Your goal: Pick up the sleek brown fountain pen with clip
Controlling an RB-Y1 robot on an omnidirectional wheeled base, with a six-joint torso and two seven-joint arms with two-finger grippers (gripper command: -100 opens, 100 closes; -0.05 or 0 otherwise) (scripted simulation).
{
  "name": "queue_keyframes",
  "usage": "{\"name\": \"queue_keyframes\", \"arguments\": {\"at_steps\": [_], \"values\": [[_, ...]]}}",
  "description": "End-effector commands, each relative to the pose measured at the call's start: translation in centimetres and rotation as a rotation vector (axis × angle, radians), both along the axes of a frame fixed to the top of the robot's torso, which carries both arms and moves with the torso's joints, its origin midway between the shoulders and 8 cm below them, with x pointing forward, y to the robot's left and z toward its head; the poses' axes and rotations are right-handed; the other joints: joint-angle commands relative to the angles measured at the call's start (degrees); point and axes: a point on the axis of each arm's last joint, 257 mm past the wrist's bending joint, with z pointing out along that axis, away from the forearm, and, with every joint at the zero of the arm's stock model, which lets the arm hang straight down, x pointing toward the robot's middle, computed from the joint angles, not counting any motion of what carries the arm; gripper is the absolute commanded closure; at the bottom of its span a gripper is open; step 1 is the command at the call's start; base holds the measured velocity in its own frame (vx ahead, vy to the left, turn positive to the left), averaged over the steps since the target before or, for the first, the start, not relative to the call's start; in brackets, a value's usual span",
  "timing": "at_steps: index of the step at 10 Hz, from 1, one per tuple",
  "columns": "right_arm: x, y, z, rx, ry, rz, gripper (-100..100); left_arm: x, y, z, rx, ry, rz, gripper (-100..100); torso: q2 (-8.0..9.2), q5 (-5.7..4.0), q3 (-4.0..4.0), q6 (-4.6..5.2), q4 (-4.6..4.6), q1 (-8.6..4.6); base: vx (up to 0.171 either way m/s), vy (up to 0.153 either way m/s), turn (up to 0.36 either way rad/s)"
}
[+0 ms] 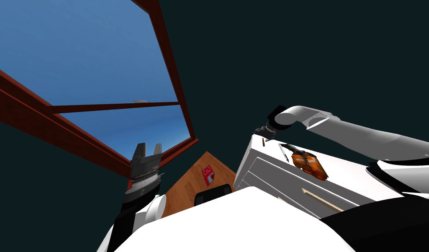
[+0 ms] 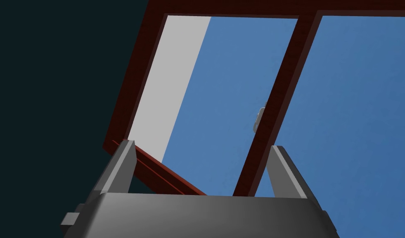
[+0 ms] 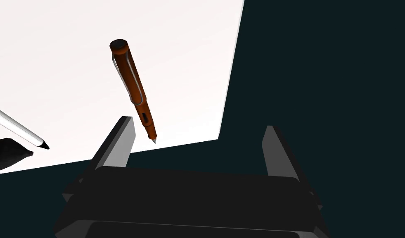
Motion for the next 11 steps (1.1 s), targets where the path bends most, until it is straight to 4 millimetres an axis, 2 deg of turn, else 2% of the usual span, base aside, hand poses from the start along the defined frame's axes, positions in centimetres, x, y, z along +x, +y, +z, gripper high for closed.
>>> {"name": "queue_keyframes", "arguments": {"at_steps": [1, 2, 6, 7, 8, 9, 10, 11], "values": [[-1.4, 0.0, -0.6, 0.007, 0.066, 0.009, -100, 0.0, 0.0, 0.0, 0.0, 0.0, 0.0, 0, 0.0, 0.0, 0.0, 0.0, 0.0, 0.0, 0.013, -0.047, 0.044], [-1.6, 0.0, -0.7, 0.006, 0.076, 0.007, -100, 0.0, 0.0, 0.0, 0.0, 0.0, 0.0, 0, -0.01, 0.01, -0.01, -0.01, 0.0, 0.01, 0.014, -0.037, 0.031], [-5.0, 0.0, -2.1, 0.027, 0.223, 0.028, -100, 0.0, 0.0, 0.0, 0.0, 0.0, 0.0, 0, -0.03, -0.01, -0.02, -0.01, -0.01, -0.05, 0.015, -0.056, 0.046], [-4.5, -0.1, -2.1, 0.025, 0.205, 0.024, -100, 0.0, 0.0, 0.0, 0.0, 0.0, 0.0, 0, -0.04, -0.01, -0.03, 0.0, -0.01, -0.02, 0.007, -0.022, 0.008], [-4.6, -0.1, -2.1, 0.025, 0.21, 0.026, 0, 0.0, 0.0, 0.0, 0.0, 0.0, 0.0, 0, -0.01, 0.02, -0.01, 0.0, 0.0, 0.09, 0.0, 0.0, 0.0], [-4.5, -0.6, -3.5, 0.025, 0.21, 0.015, -100, 0.0, 0.0, 0.0, 0.0, 0.0, 0.0, 0, 0.01, 0.04, 0.01, 0.0, 0.0, 0.17, -0.005, 0.0, 0.075], [-4.5, -0.8, -4.0, 0.025, 0.21, 0.012, -100, 0.0, 0.0, 0.0, 0.0, 0.0, 0.0, 0, 0.03, 0.04, 0.01, -0.02, 0.0, 0.2, -0.009, 0.001, 0.067], [-4.5, -0.5, -3.4, 0.026, 0.212, 0.015, -100, 0.0, 0.0, 0.0, 0.0, 0.0, 0.0, 0, 0.04, 0.05, 0.02, -0.01, 0.01, 0.21, 0.0, 0.0, 0.0]]}}
